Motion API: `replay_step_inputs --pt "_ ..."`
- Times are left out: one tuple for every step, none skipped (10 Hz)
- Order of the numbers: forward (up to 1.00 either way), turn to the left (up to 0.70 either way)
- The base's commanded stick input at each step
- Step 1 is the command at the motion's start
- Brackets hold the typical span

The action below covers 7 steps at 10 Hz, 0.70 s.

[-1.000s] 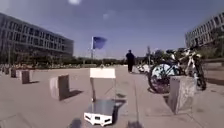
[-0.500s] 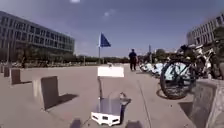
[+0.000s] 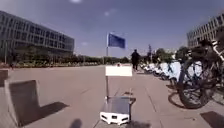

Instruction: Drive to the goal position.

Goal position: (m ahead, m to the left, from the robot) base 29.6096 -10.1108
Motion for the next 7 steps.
replay_step_inputs --pt "1.0 0.0" --pt "1.0 0.0" --pt "1.0 0.0" --pt "1.0 0.0" --pt "1.0 0.0" --pt "1.0 0.0" --pt "1.0 0.0"
